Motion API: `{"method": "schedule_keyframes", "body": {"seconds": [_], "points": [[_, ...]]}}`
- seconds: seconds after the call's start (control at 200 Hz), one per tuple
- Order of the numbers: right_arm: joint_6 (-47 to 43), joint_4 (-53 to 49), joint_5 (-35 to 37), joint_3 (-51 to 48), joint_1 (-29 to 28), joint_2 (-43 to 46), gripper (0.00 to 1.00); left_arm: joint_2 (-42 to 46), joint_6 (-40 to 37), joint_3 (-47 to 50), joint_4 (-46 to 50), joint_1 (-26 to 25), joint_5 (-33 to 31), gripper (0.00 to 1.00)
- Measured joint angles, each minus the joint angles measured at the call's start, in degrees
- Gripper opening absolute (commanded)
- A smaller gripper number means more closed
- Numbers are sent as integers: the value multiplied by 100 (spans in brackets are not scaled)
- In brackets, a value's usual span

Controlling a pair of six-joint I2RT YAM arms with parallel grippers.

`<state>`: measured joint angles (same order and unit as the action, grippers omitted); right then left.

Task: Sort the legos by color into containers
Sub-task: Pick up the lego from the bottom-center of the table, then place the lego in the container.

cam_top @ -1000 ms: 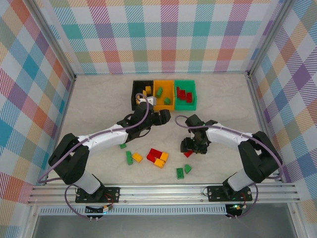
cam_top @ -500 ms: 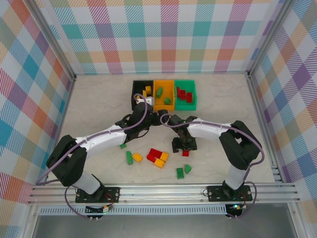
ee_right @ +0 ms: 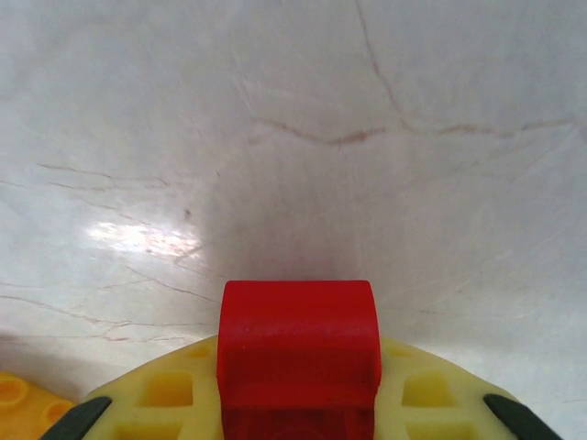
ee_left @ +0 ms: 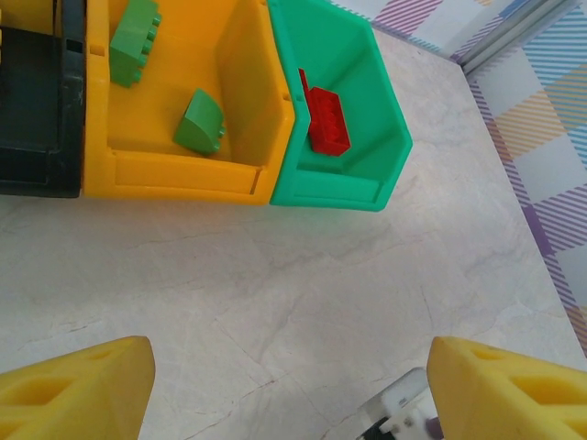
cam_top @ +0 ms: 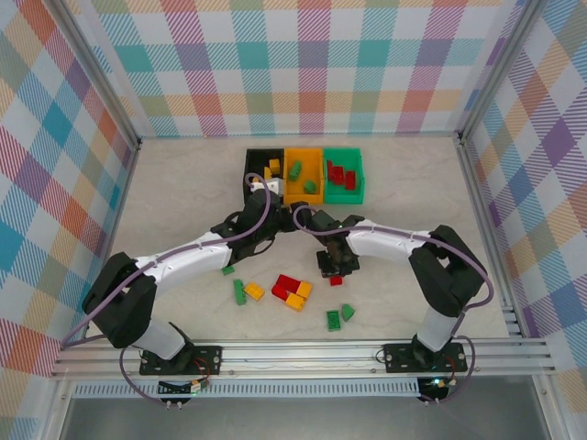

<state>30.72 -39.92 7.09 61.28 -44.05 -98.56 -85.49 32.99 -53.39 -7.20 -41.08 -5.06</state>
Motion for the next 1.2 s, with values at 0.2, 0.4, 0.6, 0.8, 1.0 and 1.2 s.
{"method": "schedule_keyframes", "body": {"seconds": [0.2,0.4,0.6,0.8,1.0,1.2], "points": [[-348,155,-188,658,780,103,24,0,-44,0,31,-11,2,78],[-675,343,-282,1696,1794,-142,25,0,-87,-2,258,-11,-22,78],[-844,431,-437,2896,2352,-1093,25,7,-85,-13,579,-9,-232,78],[-1062,105,-323,4793,2487,-2363,50,46,-85,-13,844,2,-426,78],[-1325,-313,-216,6282,2487,-3204,59,282,-87,-13,1034,33,-634,78],[-1322,-103,-302,4741,2402,-2428,60,608,-87,0,1029,46,-844,78]]}}
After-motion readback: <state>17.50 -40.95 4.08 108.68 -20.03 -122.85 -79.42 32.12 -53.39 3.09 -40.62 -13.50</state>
